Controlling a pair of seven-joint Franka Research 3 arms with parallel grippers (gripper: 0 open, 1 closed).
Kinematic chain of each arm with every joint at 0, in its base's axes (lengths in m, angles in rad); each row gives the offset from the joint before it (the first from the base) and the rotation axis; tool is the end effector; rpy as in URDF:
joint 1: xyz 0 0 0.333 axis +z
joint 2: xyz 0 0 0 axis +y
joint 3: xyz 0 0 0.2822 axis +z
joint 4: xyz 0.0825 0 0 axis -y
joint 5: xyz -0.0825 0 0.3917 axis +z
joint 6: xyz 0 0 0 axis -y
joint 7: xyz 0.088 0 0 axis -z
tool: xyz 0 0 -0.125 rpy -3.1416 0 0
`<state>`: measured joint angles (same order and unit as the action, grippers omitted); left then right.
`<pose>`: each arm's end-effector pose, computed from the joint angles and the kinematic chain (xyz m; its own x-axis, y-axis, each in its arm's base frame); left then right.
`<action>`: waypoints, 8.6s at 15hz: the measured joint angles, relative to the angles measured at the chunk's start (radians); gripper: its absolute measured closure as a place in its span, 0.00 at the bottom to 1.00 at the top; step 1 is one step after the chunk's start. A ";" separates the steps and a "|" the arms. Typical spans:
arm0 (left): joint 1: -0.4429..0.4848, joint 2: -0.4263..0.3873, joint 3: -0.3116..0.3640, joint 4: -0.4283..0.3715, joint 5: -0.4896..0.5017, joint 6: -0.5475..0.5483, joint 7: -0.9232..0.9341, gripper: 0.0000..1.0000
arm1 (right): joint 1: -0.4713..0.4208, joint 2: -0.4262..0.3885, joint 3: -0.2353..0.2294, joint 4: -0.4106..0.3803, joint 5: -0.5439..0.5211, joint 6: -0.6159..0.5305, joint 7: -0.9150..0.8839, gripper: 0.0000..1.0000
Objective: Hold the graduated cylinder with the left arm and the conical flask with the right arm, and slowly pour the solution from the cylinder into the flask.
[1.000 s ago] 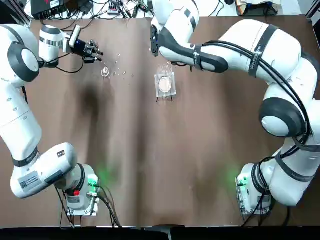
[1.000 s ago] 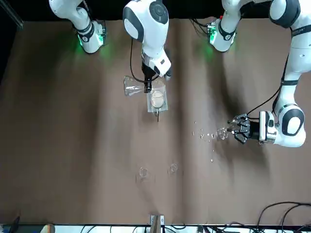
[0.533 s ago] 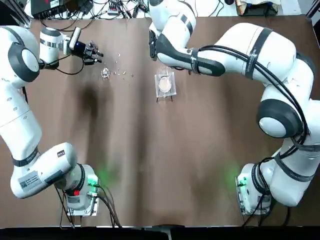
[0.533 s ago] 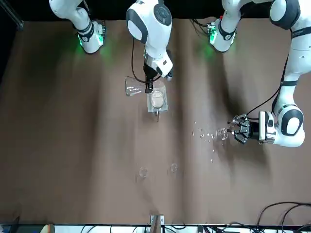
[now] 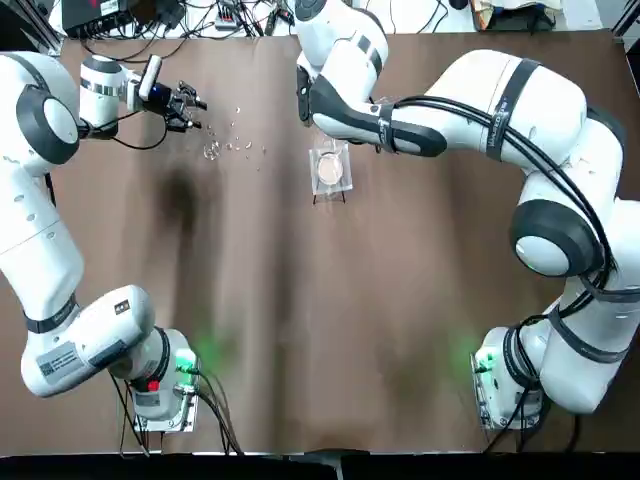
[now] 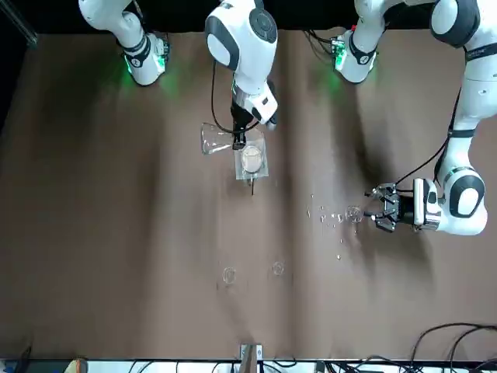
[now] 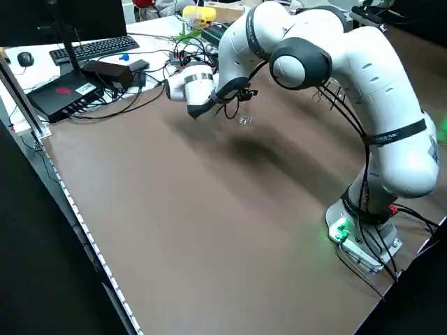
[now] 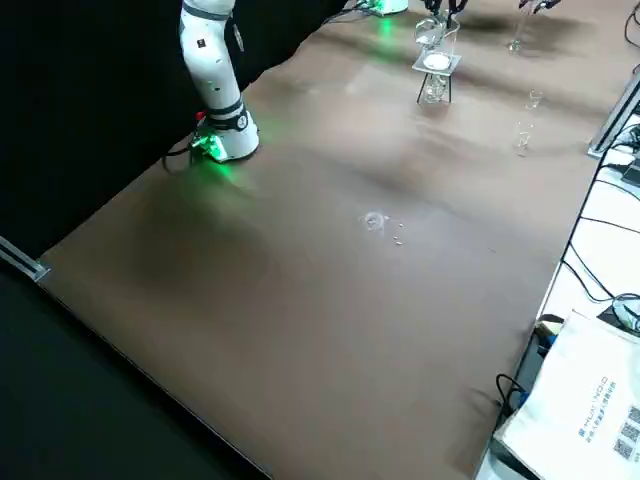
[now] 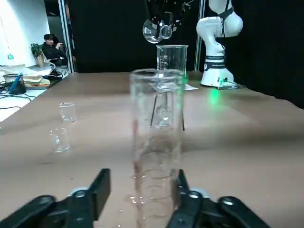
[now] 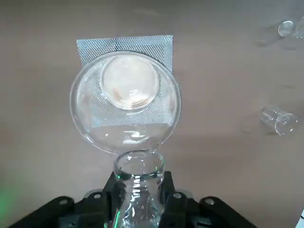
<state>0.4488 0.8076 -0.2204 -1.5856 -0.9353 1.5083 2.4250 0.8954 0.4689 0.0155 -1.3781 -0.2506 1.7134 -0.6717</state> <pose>0.6021 0.0419 0.1526 -0.0522 -0.2258 0.9728 -0.9775 0.2109 -0.0035 0.4349 0.5130 0.3876 -0.0487 0.9666 -0.2516 0.9925 0.0750 0.0961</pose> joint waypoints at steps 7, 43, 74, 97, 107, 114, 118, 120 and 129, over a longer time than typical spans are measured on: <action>0.008 -0.019 0.022 0.030 0.023 0.004 -0.024 0.00 | 0.008 0.013 0.000 0.001 -0.014 0.000 0.001 0.61; -0.511 -0.553 0.015 0.075 0.978 0.173 -2.230 0.00 | 0.005 0.010 -0.015 0.040 0.057 -0.013 0.022 0.61; -0.402 -0.842 0.066 -0.036 0.976 -0.091 -2.545 0.00 | -1.191 0.047 -0.027 -0.236 1.139 -0.082 -1.494 0.61; -0.410 -0.825 0.056 -0.039 0.968 -0.074 -2.539 0.00 | -1.417 0.346 -0.025 -0.281 1.280 -0.299 -1.870 0.47; -0.410 -0.824 0.055 -0.039 0.968 -0.073 -2.539 0.00 | -1.532 0.346 -0.027 -0.237 1.283 -0.300 -1.838 0.00; -0.410 -0.816 0.055 -0.039 0.968 -0.064 -2.539 0.00 | -1.514 0.232 -0.004 -0.051 1.105 -0.311 -1.358 0.00; -0.410 -0.814 0.055 -0.039 0.968 -0.063 -2.539 0.00 | -1.377 0.069 -0.002 -0.035 0.985 -0.273 -1.022 0.00; -0.410 -0.814 0.055 -0.039 0.968 -0.062 -2.539 0.00 | -1.294 -0.007 0.000 -0.034 0.926 -0.238 -0.822 0.00; -0.410 -0.813 0.054 -0.039 0.968 -0.062 -2.539 0.00 | -0.990 -0.184 0.001 -0.035 0.579 -0.173 -0.083 0.00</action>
<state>0.0390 -0.0059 -0.1659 -1.6251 0.0326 1.4460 -0.1142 -0.0949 0.2847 0.0160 -1.4133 0.3287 1.5409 -0.7551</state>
